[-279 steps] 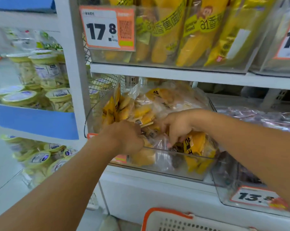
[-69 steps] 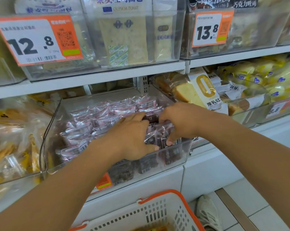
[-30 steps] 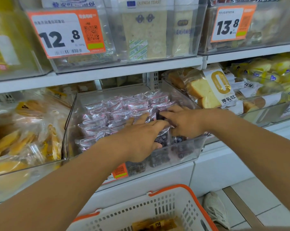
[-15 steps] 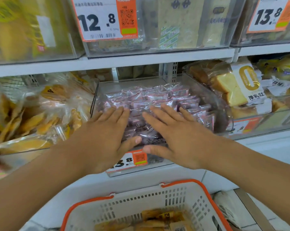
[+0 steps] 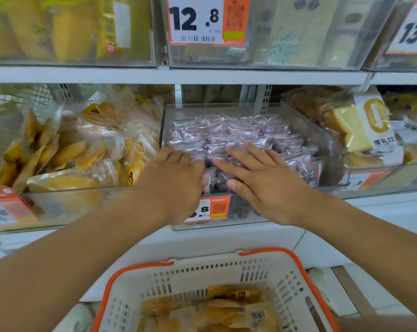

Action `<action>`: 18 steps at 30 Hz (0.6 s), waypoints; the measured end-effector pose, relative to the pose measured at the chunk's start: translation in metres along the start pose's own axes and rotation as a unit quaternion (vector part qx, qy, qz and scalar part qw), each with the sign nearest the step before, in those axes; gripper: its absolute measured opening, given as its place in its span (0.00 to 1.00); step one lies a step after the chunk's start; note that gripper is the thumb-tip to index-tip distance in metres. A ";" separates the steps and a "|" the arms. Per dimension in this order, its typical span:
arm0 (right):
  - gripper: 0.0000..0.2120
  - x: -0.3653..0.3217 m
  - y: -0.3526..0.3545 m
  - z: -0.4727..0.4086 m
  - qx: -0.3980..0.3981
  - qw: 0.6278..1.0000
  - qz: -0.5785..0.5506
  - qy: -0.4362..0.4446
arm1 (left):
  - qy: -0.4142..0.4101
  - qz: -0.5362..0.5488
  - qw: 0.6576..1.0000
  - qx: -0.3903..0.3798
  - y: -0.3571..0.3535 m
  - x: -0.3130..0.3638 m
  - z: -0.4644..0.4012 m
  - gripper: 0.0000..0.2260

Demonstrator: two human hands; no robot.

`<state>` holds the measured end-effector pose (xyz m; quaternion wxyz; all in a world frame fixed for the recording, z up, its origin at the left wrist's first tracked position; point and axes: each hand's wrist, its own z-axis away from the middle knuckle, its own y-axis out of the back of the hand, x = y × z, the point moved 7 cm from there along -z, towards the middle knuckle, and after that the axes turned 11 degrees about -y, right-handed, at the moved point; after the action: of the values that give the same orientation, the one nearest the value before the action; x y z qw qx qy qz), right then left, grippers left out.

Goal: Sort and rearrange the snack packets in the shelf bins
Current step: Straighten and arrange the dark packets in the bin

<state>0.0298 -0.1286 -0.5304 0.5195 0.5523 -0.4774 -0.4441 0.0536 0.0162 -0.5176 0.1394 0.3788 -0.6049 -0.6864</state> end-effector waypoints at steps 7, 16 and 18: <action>0.30 -0.004 0.020 0.012 0.072 0.994 -0.068 0.047 | 0.043 -0.010 0.997 0.064 0.007 -0.006 0.011 0.28; 0.19 0.002 0.039 0.039 0.145 0.987 0.008 0.068 | -0.049 0.056 0.988 0.137 0.003 -0.003 0.052 0.13; 0.16 -0.004 0.053 0.033 0.192 0.974 -0.056 0.104 | -0.041 0.031 0.984 0.171 0.010 -0.001 0.049 0.13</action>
<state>-0.0068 -0.1294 -0.4793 0.4251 0.7106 -0.4652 -0.3129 0.0175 0.0501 -0.5094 0.0691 0.3498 -0.7300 -0.5831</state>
